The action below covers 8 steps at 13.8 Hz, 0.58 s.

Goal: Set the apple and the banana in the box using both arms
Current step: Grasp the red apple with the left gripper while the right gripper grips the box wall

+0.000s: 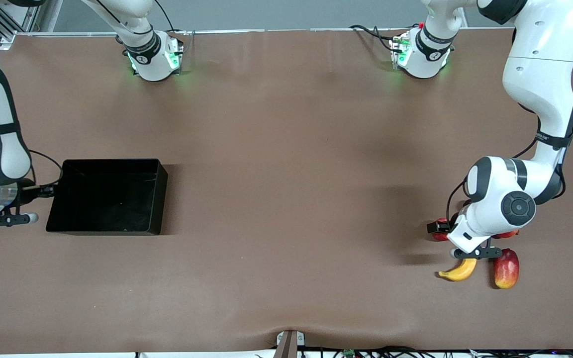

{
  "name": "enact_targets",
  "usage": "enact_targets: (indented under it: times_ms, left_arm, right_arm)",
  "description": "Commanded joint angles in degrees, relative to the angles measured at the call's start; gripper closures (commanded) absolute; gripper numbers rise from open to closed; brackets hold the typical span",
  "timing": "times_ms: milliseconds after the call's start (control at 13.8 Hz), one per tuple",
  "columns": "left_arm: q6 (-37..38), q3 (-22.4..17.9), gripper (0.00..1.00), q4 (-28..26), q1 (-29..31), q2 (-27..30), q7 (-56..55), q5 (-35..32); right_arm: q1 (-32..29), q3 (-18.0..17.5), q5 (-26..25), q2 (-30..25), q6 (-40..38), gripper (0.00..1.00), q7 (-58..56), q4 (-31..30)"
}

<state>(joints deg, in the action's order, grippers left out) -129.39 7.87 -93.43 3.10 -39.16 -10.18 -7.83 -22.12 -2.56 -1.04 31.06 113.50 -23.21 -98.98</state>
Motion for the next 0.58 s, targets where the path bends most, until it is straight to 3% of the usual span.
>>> enact_targets:
  times_ms: [0,145,218,509]
  left_arm:
    - [-0.69,-0.14,0.59,0.18,-0.02,-0.56,-1.25,-1.31]
    - [-0.6,-0.14,0.94,0.18,0.07,-0.74,-1.34,-1.31]
    - [-0.6,-0.14,1.0,0.18,0.07,-0.65,-1.25,-1.31]
    - [3.78,-0.05,1.0,0.18,-0.11,4.08,-0.9,-1.4]
  right_arm:
    - [-1.61,-0.86,-0.89,0.76,0.58,0.8,-1.58,-0.08]
    - [-1.61,-0.86,-0.98,0.76,0.15,1.0,-1.58,-0.16]
    - [-1.7,-0.86,-0.98,0.67,-0.21,1.0,-1.58,-0.08]
    - [-1.53,-0.95,-0.63,0.32,-4.06,1.0,-1.84,1.58]
